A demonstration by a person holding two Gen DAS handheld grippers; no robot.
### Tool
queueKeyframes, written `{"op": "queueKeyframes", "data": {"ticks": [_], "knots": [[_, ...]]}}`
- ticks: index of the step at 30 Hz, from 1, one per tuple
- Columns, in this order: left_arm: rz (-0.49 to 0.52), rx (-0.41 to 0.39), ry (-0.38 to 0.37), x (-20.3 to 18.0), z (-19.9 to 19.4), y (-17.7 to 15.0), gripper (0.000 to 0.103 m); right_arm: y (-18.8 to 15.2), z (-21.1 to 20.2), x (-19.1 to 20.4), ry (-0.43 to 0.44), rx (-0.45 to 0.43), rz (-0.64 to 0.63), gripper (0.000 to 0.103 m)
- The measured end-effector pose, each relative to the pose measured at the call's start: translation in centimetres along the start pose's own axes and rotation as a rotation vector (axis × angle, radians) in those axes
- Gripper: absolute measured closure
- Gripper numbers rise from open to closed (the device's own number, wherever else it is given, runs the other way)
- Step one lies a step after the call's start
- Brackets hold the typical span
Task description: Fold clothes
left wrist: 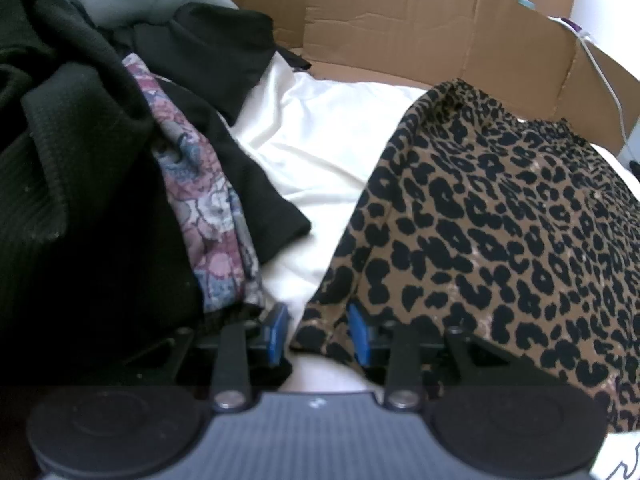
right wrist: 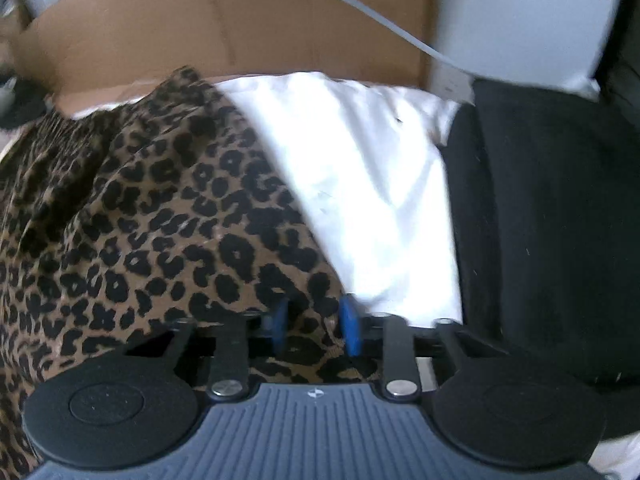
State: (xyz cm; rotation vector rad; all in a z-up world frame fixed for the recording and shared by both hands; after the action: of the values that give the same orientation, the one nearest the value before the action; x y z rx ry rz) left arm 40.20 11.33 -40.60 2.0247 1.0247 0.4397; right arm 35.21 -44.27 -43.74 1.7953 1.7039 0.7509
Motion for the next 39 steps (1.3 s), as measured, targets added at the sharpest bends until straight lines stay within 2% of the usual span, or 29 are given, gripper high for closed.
{"op": "queueKeyframes", "data": {"ticks": [1,5,10,16,19,24,25,28,34,39], "knots": [[0.001,0.004,-0.006,0.1,0.0,0.1,0.066,0.1,-0.1,0.3,-0.005,-0.003,-0.028,0.096],[0.015,0.029,-0.033,0.6,0.1,0.3,0.066,0.5,-0.1,-0.1,-0.065,-0.02,-0.05,0.102],[0.06,0.026,-0.027,0.1,0.3,0.1,0.065,0.4,-0.4,-1.5,-0.136,-0.033,-0.019,0.103],[0.048,0.023,-0.022,0.1,0.2,0.0,0.064,0.9,-3.0,-1.9,-0.093,-0.107,0.064,0.101],[0.04,0.013,-0.023,0.2,0.0,-0.1,0.069,0.9,-4.2,-1.3,-0.074,-0.137,0.101,0.101],[0.024,0.012,-0.013,-0.1,-0.7,0.2,0.093,0.0,-5.9,1.0,-0.01,-0.161,0.153,0.101],[0.024,0.006,-0.011,-0.2,-1.0,0.3,0.094,-0.1,-6.2,1.6,0.004,-0.163,0.141,0.101],[-0.007,-0.031,-0.007,-0.5,-2.4,0.8,0.097,-0.2,-6.8,3.1,0.038,-0.167,0.111,0.1],[-0.167,-0.074,-0.039,-0.2,-4.4,1.2,0.097,-0.4,-7.3,4.1,0.063,-0.166,0.109,0.1],[-0.151,-0.075,-0.101,-2.2,-4.6,1.0,0.096,-0.9,-7.2,4.7,0.074,-0.154,0.117,0.1]]}}
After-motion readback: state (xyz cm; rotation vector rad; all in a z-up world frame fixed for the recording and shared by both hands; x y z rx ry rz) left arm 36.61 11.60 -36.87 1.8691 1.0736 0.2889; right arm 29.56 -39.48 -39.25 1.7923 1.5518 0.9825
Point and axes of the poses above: each gripper's, at about its wrist camera, not at the fingertips, and z roughly the way its jaws point, x to its left, y to its top, the point moved 2 cm from there along z, roughly the way its jaws point, and after that the axes turned 15 degrees about -x, right-handed, at the moved point
